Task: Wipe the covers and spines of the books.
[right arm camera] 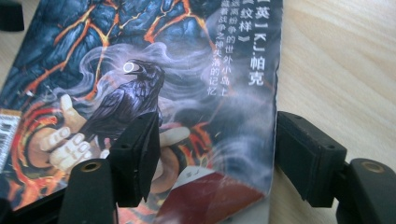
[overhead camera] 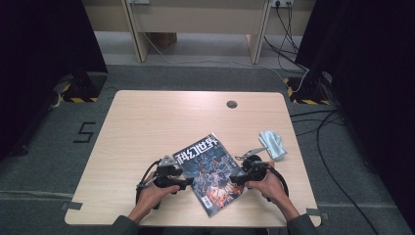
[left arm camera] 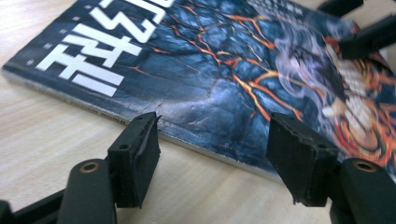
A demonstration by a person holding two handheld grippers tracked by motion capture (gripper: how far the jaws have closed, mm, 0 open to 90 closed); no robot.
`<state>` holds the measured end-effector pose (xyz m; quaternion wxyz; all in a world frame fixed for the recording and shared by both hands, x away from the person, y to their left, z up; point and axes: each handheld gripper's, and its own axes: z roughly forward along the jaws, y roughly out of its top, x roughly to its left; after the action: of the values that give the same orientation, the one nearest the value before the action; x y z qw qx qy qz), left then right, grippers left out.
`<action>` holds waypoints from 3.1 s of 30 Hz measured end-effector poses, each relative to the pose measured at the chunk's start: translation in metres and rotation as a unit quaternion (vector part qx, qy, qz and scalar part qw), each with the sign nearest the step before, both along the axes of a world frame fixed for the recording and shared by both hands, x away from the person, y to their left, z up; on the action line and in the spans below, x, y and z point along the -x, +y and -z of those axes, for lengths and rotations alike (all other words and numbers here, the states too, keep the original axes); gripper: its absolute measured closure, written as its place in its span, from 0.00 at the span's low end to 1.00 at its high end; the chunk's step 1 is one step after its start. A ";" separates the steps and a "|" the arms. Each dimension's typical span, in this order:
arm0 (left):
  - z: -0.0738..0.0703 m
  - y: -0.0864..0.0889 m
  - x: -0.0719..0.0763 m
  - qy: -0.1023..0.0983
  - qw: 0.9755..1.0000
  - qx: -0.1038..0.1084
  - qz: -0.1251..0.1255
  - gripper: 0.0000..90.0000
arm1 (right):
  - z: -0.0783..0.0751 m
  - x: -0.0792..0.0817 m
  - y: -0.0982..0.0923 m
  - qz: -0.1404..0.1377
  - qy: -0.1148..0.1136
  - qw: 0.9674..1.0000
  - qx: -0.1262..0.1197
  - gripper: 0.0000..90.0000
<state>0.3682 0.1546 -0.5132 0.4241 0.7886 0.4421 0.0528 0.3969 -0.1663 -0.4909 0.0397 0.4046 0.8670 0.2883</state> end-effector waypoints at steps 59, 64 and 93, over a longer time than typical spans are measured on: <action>-0.004 0.029 -0.043 -0.016 0.997 -0.061 -0.036 0.45 | 0.007 -0.021 0.056 0.007 -0.014 0.999 -0.051 0.42; -0.003 0.031 -0.051 -0.018 0.997 -0.059 -0.045 0.43 | 0.007 -0.021 0.063 0.007 -0.022 0.999 -0.038 0.39; -0.008 0.059 0.005 -0.022 0.998 -0.050 -0.033 0.34 | -0.032 -0.042 -0.060 0.147 -0.098 0.984 -0.003 0.39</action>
<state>0.3630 0.2139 -0.5056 0.3916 0.7925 0.4552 0.1067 0.4385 -0.2263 -0.4588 0.1655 0.4975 0.7890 0.3202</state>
